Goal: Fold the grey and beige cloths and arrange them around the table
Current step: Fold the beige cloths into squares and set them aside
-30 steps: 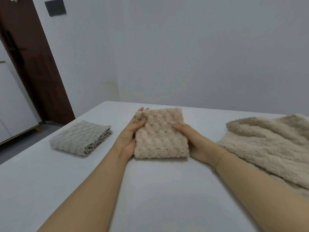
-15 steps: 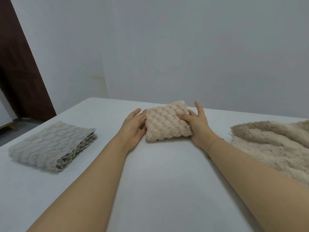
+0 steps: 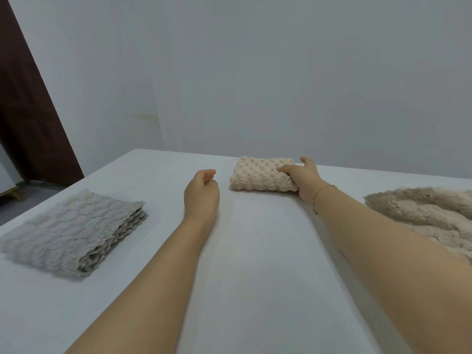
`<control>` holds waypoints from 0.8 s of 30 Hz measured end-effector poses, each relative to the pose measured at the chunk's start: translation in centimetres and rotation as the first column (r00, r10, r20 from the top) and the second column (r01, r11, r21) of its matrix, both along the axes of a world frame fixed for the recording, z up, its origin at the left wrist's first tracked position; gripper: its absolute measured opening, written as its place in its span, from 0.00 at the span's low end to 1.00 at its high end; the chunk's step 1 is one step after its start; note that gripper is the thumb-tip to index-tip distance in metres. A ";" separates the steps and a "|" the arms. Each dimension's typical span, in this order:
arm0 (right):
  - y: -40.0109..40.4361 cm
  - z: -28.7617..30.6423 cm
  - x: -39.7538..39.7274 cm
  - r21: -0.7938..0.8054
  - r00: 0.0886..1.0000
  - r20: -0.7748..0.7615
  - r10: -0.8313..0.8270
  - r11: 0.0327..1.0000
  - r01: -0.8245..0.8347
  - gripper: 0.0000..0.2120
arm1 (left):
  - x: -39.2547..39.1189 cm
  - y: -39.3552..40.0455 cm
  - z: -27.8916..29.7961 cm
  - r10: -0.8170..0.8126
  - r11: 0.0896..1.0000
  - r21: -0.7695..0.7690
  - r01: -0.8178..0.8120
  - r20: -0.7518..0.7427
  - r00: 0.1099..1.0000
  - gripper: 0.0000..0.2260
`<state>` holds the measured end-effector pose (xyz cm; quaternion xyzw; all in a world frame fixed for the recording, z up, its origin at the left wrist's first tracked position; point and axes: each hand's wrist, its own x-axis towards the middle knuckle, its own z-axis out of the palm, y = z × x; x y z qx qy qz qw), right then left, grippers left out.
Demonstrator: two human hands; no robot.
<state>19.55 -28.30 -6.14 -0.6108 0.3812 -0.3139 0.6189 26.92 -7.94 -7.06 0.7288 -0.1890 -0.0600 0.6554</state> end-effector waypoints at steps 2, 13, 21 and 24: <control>0.2 -0.1 -0.2 -0.098 0.998 -0.027 -0.052 0.994 0.049 0.38 | -0.2 0.0 0.1 -0.018 1.000 0.019 0.017 0.014 1.000 0.18; 3.0 -1.1 -2.8 -0.474 0.988 -0.119 -0.102 0.880 0.033 0.26 | 0.0 0.1 -0.1 -0.124 0.986 0.125 0.107 0.139 0.983 0.18; 7.2 -1.4 -7.5 -0.589 0.936 -0.352 0.017 0.773 -0.236 0.27 | -3.0 1.9 0.2 -0.210 0.955 0.254 0.153 0.212 0.955 0.18; 8.9 -1.5 -9.5 -0.598 0.921 -0.384 0.067 0.742 -0.304 0.26 | -5.0 3.2 0.0 -0.224 0.946 0.284 0.159 0.216 0.950 0.19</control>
